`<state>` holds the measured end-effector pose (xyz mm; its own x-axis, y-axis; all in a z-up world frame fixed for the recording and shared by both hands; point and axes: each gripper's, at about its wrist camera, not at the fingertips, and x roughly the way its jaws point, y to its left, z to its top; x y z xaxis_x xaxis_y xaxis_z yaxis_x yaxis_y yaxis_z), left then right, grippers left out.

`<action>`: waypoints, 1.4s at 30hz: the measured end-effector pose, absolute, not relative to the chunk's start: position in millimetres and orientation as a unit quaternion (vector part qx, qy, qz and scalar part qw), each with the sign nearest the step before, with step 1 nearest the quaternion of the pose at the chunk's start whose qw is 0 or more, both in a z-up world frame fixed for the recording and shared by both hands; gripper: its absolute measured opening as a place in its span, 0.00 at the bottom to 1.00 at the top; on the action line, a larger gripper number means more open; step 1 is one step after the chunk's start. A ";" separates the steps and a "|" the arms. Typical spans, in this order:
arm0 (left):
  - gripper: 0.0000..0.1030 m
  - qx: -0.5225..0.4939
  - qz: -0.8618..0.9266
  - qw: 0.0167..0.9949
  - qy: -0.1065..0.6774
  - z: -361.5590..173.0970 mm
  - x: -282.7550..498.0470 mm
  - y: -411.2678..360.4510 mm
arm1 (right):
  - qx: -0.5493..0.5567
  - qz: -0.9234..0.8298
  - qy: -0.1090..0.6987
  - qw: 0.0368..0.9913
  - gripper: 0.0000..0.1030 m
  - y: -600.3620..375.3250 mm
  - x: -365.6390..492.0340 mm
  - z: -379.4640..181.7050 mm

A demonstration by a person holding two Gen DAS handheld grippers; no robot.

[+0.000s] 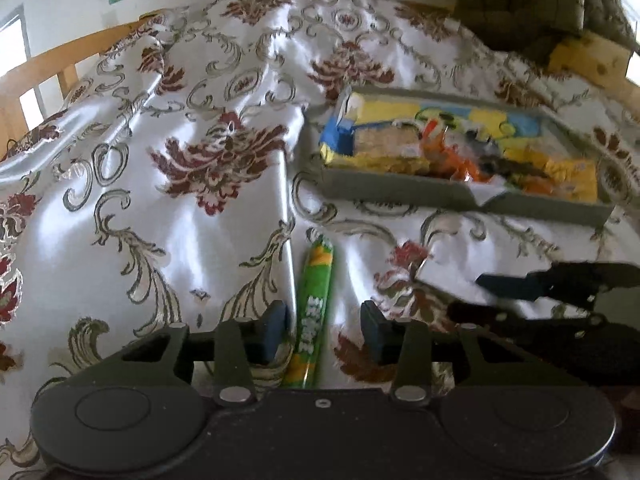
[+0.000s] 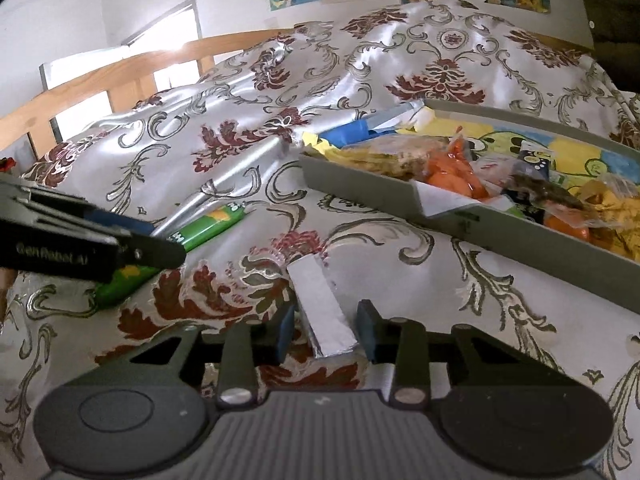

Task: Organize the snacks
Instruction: 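Grasp the green snack stick with the left tool while the right tool grasps the white wrapped bar, then carry the green stick and white bar over the grey tray with both tools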

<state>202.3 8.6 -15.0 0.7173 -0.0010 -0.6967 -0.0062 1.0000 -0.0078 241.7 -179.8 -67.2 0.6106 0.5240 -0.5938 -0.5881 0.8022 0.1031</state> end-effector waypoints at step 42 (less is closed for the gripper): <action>0.17 -0.101 0.006 0.920 0.379 -2.5 217.0 -2.4 | -0.108 0.300 0.255 0.913 0.20 -175.1 225.3 -53.6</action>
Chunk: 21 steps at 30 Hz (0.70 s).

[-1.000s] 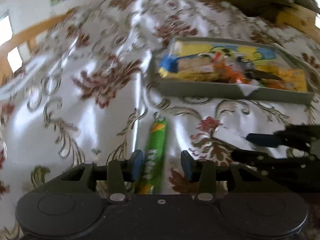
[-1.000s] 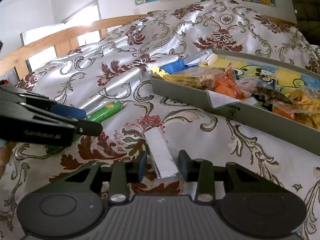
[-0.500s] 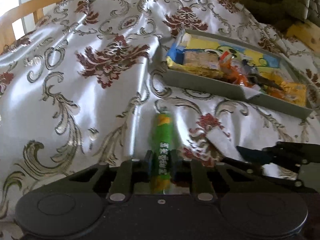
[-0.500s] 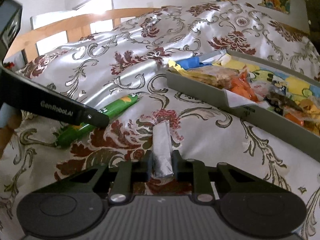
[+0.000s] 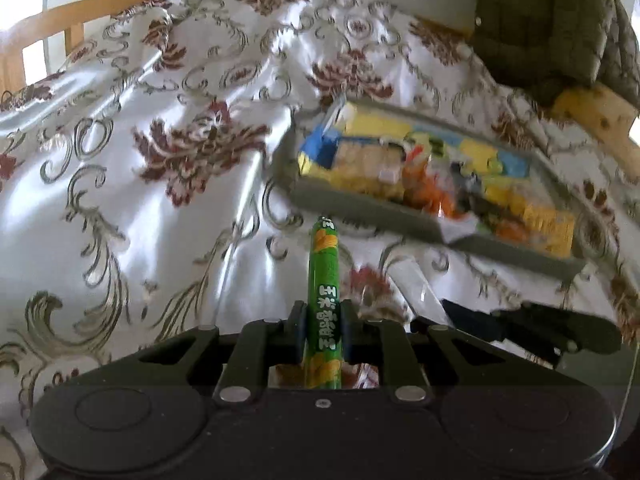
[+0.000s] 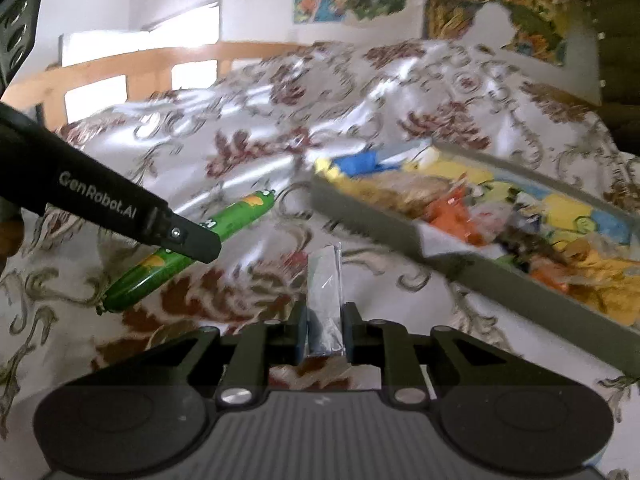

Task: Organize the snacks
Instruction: 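Carry the green stick and white bar over the grey tray with both tools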

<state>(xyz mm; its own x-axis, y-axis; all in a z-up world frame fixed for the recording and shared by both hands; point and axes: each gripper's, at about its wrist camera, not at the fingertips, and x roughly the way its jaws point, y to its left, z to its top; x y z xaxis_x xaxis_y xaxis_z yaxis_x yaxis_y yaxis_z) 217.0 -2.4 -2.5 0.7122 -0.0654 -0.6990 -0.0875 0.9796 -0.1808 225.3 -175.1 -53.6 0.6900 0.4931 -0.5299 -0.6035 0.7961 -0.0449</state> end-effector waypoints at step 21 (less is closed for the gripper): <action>0.18 -0.098 0.001 0.948 0.303 41.0 364.5 -62.5 | 0.015 0.188 0.156 0.970 0.21 -232.6 301.5 -18.8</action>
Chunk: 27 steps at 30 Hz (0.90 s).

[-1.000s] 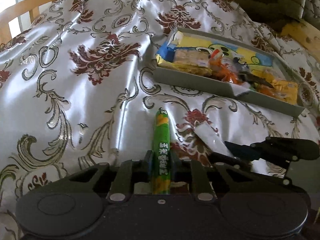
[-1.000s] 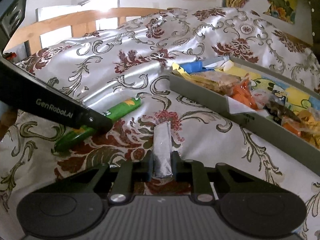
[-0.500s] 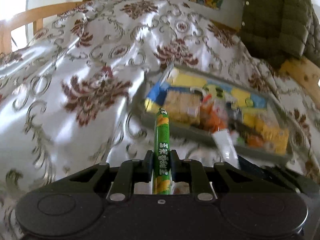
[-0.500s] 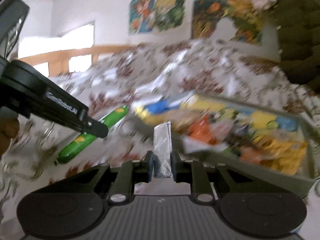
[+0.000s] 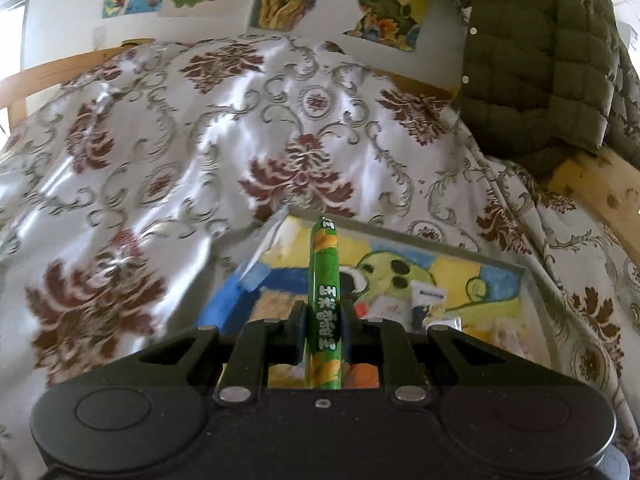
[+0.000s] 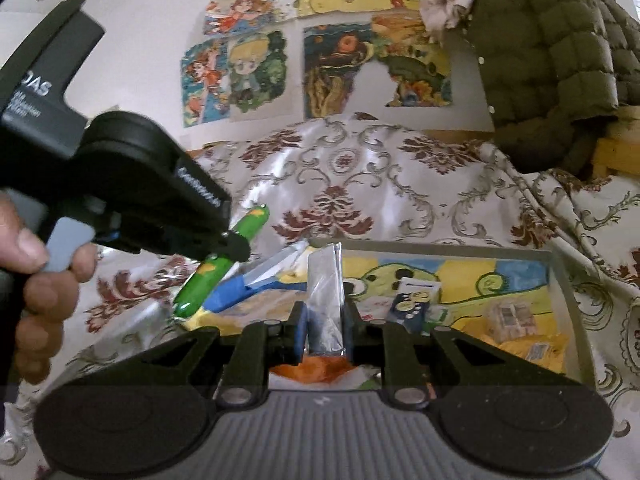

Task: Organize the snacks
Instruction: 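Carry the green stick and white bar over the grey tray with both tools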

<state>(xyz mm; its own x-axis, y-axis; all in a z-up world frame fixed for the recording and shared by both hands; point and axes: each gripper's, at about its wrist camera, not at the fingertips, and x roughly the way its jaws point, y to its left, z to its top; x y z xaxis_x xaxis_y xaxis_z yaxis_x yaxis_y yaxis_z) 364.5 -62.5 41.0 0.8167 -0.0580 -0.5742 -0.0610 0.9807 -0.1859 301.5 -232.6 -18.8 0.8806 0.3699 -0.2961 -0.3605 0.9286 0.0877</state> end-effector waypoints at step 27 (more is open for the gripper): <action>0.18 -0.075 -0.011 0.935 0.346 -1.1 404.0 -95.9 | 0.019 0.172 0.215 0.961 0.21 -239.8 324.2 -35.9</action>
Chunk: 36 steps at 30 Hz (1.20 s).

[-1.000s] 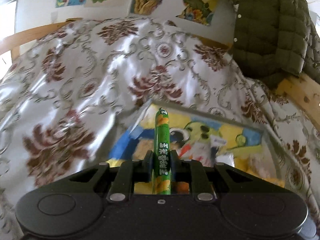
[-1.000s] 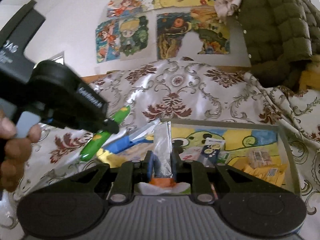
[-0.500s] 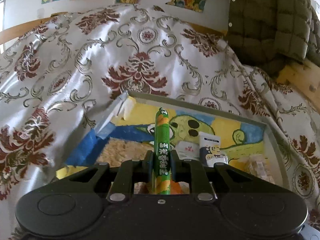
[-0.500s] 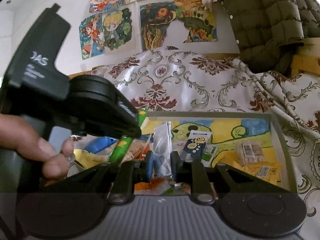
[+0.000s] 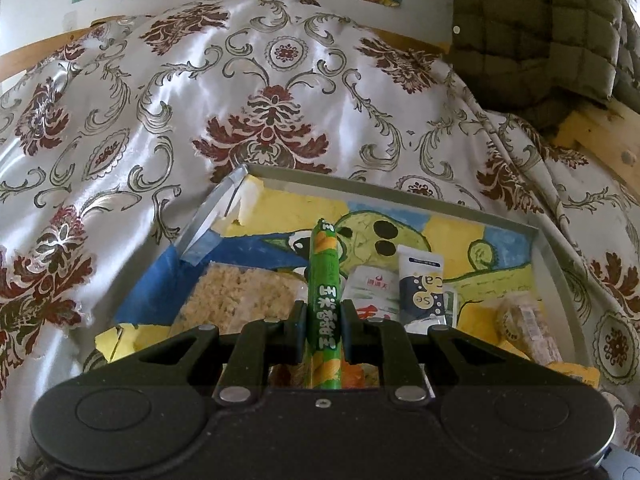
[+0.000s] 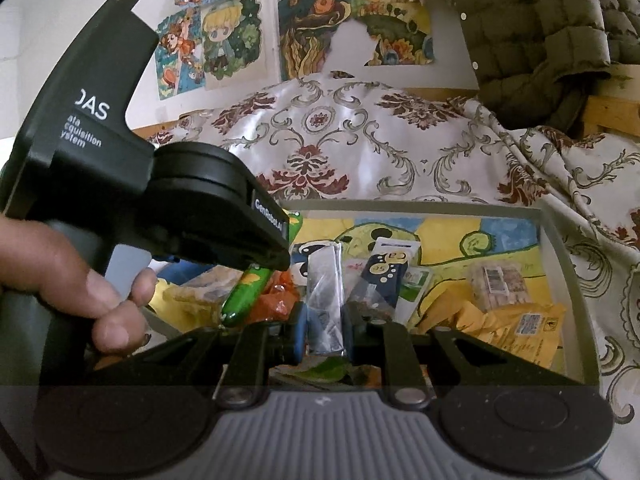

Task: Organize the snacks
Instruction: 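Carry the green stick and white bar over the grey tray with both tools, then open both tools to drop the green stick and white bar into the tray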

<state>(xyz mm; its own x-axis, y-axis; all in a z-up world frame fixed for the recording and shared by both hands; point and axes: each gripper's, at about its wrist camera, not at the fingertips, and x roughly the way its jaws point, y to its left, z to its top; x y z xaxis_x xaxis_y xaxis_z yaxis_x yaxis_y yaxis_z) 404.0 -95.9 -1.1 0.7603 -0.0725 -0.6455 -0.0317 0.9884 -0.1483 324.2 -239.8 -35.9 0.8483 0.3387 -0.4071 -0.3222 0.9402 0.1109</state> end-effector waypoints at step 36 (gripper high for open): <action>0.44 -0.082 0.008 0.945 0.315 21.8 381.4 -81.8 | 0.010 0.153 0.203 0.967 0.59 -239.9 317.9 -28.9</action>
<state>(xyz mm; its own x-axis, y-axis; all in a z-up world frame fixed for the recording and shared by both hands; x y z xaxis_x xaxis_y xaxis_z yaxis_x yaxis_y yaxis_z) 381.4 -81.8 21.8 0.8010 -0.0375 -0.5975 -0.0660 0.9864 -0.1505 317.9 -239.9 -28.9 0.8709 0.3005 -0.3889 -0.2927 0.9528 0.0807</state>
